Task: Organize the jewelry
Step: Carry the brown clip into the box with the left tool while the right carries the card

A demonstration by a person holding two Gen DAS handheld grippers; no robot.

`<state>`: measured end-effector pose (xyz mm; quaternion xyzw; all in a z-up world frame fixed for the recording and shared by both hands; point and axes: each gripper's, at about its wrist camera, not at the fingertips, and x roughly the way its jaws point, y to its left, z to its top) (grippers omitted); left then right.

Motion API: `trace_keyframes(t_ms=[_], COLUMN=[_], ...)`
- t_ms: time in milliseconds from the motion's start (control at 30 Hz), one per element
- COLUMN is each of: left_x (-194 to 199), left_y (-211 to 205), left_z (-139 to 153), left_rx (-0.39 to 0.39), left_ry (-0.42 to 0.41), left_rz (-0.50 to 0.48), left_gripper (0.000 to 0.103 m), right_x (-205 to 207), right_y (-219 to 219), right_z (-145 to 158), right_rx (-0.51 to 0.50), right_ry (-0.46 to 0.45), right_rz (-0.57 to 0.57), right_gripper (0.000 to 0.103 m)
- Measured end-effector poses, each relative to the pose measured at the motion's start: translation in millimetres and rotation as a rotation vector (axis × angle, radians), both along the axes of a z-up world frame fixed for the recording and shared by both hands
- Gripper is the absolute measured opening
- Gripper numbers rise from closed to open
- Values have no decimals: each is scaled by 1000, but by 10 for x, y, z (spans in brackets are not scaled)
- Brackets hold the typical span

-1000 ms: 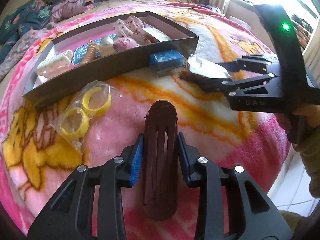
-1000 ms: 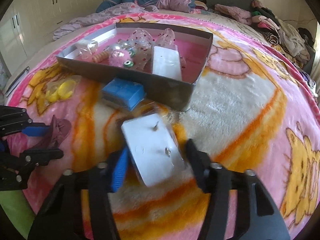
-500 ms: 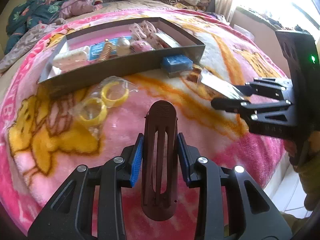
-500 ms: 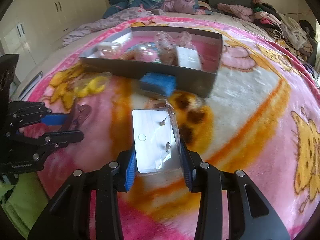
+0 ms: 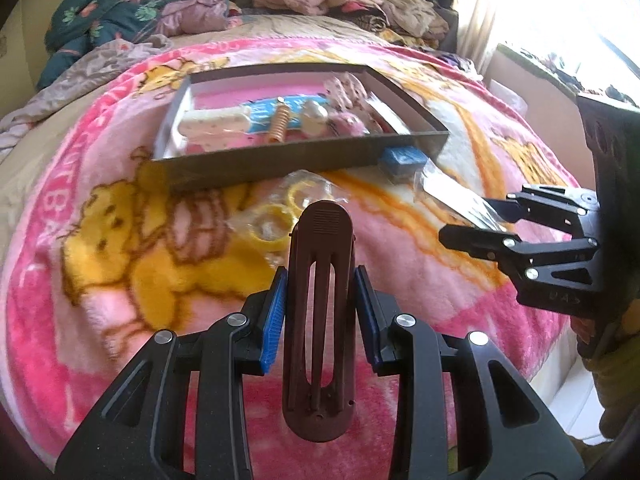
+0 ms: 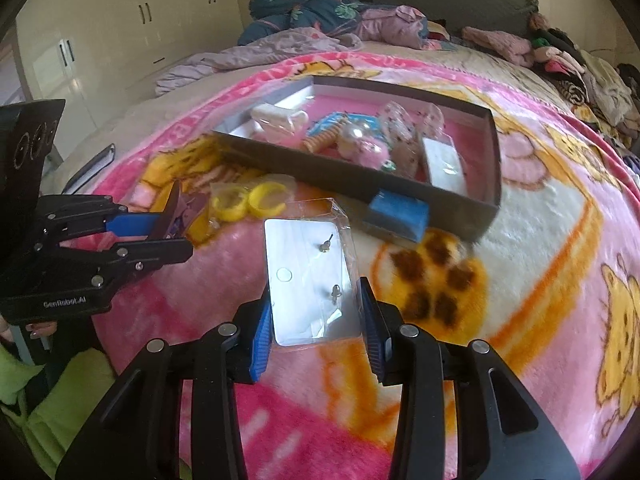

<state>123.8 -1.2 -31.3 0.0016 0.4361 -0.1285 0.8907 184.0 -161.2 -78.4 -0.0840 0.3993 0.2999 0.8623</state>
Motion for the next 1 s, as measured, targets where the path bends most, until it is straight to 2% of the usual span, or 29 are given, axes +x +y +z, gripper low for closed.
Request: trace_keyframes(t_ms=[533, 1000], left_x=[66, 314], left_y=[323, 357], left_z=[275, 442], left_rx=[-19, -9], left_ry=[-52, -68], left_rz=[69, 64], left_gripper=[25, 25], right_x=[85, 335], right_y=[166, 82], right_z=[289, 433], right_rx=[46, 88], right_ry=[-47, -67], right_rz=[2, -59], right_gripper=[37, 37])
